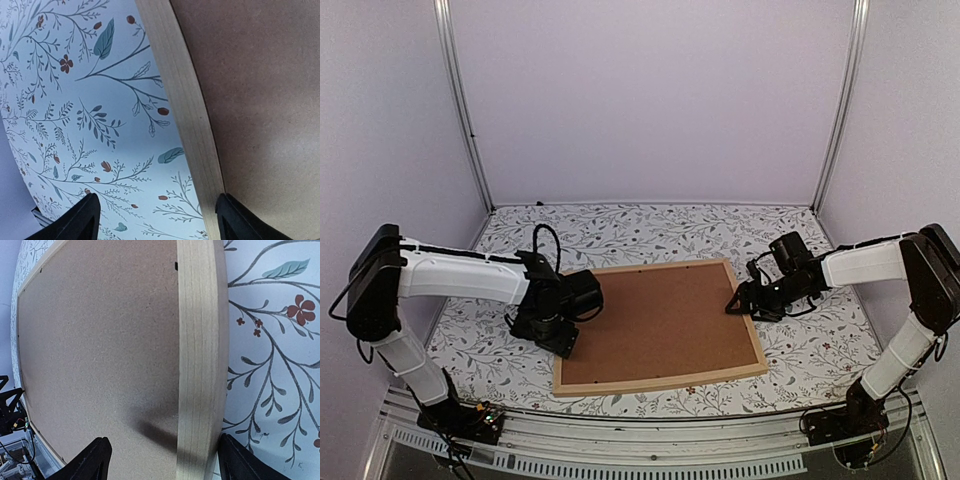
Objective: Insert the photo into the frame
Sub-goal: Press the fastener onto the backboard.
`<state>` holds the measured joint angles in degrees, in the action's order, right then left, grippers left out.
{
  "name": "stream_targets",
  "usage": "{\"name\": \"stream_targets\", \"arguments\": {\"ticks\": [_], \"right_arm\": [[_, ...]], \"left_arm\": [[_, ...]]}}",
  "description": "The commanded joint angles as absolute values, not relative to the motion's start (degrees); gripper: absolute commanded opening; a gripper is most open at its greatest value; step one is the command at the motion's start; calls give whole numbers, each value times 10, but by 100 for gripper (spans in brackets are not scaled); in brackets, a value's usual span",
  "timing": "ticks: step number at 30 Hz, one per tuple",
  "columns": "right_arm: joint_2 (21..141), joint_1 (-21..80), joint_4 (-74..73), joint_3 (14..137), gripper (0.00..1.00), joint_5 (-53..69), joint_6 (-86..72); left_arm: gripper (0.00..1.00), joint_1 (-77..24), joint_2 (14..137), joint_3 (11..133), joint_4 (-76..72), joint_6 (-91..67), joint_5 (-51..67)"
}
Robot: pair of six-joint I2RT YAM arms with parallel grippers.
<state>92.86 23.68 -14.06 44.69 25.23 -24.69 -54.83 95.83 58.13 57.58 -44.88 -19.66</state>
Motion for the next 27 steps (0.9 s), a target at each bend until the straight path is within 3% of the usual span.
{"name": "stream_targets", "arguments": {"ticks": [1,27], "right_arm": [[930,241,-130,430,77,260,-255],[935,248,-127,427,77,261,-259]], "left_arm": [[84,-583,1029,558,474,-459,-111],[84,-629,1103,592,406,-463,-86]]}}
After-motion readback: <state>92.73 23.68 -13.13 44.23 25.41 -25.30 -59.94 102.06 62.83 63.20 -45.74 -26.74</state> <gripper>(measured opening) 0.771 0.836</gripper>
